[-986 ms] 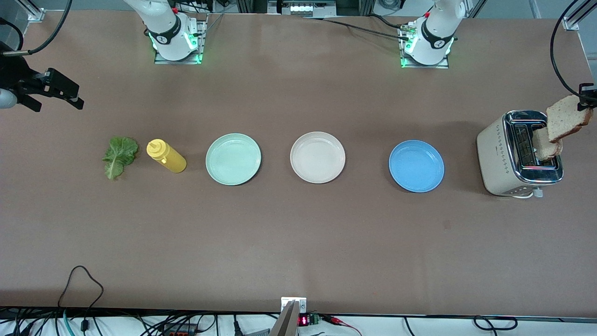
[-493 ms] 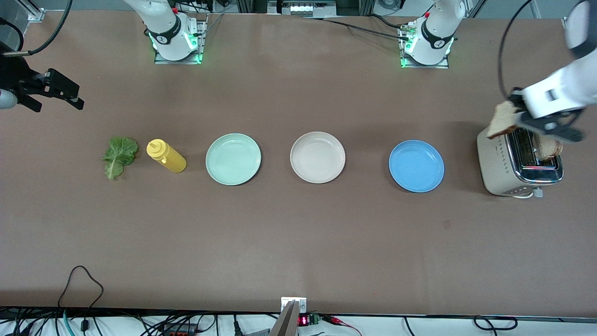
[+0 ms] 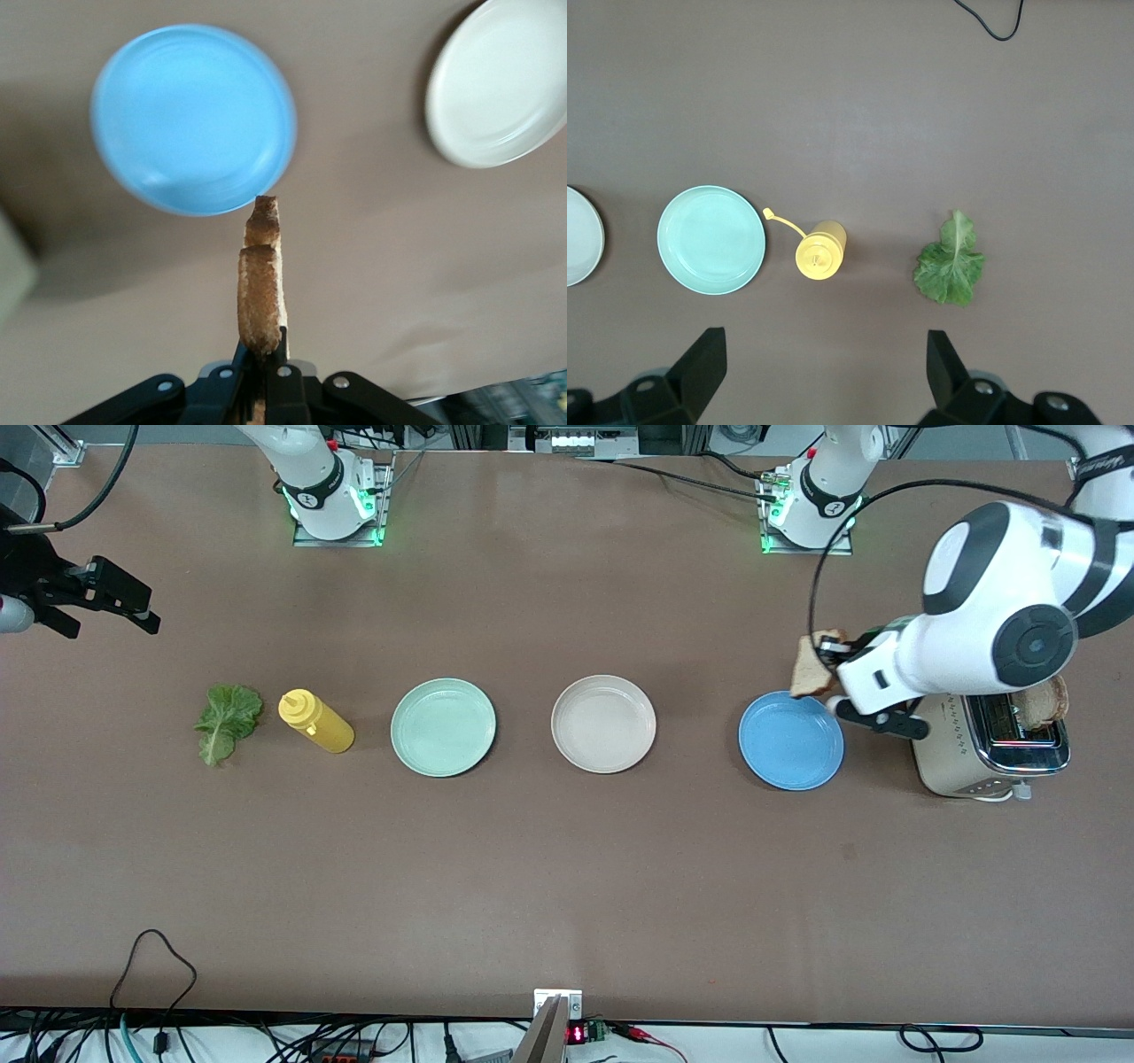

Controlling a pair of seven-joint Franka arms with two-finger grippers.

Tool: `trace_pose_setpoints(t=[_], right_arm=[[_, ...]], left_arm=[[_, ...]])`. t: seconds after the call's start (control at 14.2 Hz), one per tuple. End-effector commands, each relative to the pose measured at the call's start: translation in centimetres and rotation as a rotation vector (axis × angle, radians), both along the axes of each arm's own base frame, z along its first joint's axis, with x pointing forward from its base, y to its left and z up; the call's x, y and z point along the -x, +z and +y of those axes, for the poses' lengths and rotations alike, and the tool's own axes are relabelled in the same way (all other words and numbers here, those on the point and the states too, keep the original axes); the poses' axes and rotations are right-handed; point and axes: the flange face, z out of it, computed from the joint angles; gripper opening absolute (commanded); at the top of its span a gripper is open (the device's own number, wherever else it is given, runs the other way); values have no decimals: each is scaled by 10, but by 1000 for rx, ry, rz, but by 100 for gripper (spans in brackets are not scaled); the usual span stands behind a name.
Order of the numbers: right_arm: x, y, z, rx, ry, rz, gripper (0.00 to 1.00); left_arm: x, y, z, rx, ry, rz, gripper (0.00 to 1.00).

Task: Make sandwich in beige plate with both arms
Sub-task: 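Carry the bread slice with the left gripper over the beige plate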

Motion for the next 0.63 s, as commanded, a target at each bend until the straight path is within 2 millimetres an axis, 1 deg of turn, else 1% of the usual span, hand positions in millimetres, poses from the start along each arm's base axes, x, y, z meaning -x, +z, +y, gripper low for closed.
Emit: trace_pose_setpoints(t=[0.0,0.14,0.28,0.42,0.56], right_arm=[[3,2,1,-11,-13,-9,100],[3,3,1,-11,-13,-10,100],[3,3,1,-11,-13,-12,100],[3,3,2,-11,-11,-12,100],[2,2,2,-11,-11,-13,100]], left_arm=[[-23,-6,-25,170,112,-3,1],[-33,-20,-34,273,181,1,1],[-36,-45,-49,424,274,79,0],[-32,-64,-70,498,350,67,0],[-25,-79,-94,524,399,39,0]])
